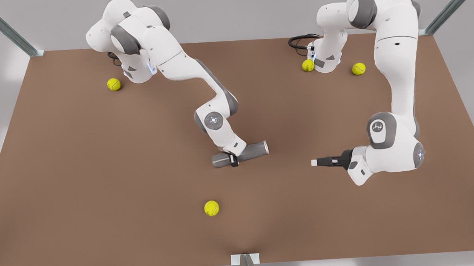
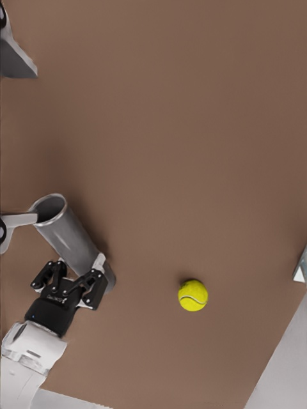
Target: Put the tennis tube upright
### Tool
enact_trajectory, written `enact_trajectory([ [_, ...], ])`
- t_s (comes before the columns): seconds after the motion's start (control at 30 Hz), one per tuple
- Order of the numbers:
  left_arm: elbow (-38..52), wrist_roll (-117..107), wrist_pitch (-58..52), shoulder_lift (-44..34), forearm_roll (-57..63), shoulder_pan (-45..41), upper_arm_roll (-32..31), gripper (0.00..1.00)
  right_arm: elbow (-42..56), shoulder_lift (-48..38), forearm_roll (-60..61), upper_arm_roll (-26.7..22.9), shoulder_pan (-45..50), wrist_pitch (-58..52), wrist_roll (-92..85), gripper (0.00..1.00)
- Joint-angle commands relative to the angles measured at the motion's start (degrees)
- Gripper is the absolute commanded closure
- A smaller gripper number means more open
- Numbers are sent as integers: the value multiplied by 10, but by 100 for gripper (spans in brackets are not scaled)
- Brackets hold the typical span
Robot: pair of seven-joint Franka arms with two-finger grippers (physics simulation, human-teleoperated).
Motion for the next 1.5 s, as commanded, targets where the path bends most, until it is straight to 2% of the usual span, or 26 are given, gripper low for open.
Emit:
enact_trajectory([
  [0.0, -3, 0, 1, -1, -76, -3, 0, 0, 0, 0, 0, 0, -1, 0, 0, 0],
  [0.1, -60, -3, 12, -41, -74, -6, 0, 0, 6, -1, 0, 0, -6, -3, -1, 0],
  [0.17, -180, -4, 139, -86, -145, 9, -51, 0, 6, -1, 1, 0, -5, -2, 0, 0],
  [0.2, -230, -4, 174, -108, -198, 8, -58, 0, 4, -10, 1, 0, -11, -4, -2, 0],
  [0.23, -246, 0, 191, -107, -226, 8, -70, 0, -16, -52, 1, 0, -39, -13, -5, 0],
  [0.3, -247, 7, 191, -94, -228, 8, -70, 1, -40, -161, 7, 4, -141, -130, 3, 0],
  [0.37, -250, 86, 192, -60, -291, 7, -71, 0, -32, -243, -1, 0, -271, -275, 152, 0],
  [0.4, -251, 101, 193, -53, -300, 5, -71, 0, 14, -247, -32, -11, -334, -362, 245, 0],
  [0.47, -248, 153, 194, -27, -326, 5, -71, 0, 62, -266, -99, -17, -377, -445, 438, 0],
  [0.6, -234, 184, 236, 10, -348, -13, -72, 1, 61, -352, -141, -17, -438, -555, 505, 0],
  [0.63, -229, 197, 240, 21, -349, -14, -72, 1, 63, -358, -144, -4, -476, -594, 520, 0],
  [0.7, -222, 217, 244, 34, -367, -15, -72, 1, 69, -371, -192, 11, -488, -603, 525, 0],
  [0.83, -189, 221, 244, 67, -367, -17, -78, 1, 118, -325, -179, 18, -480, -593, 614, 0],
  [0.97, -182, 250, 244, 82, -396, -24, -89, 1, 119, -295, -209, 18, -455, -548, 617, 0],
  [1.03, -194, 251, 245, 82, -396, -32, -90, 1, 118, -286, -208, 18, -458, -489, 619, 0],
  [1.47, -180, 295, 274, 132, -409, -35, -90, 1, 107, -288, -208, 20, -457, -501, 619, 0],
])
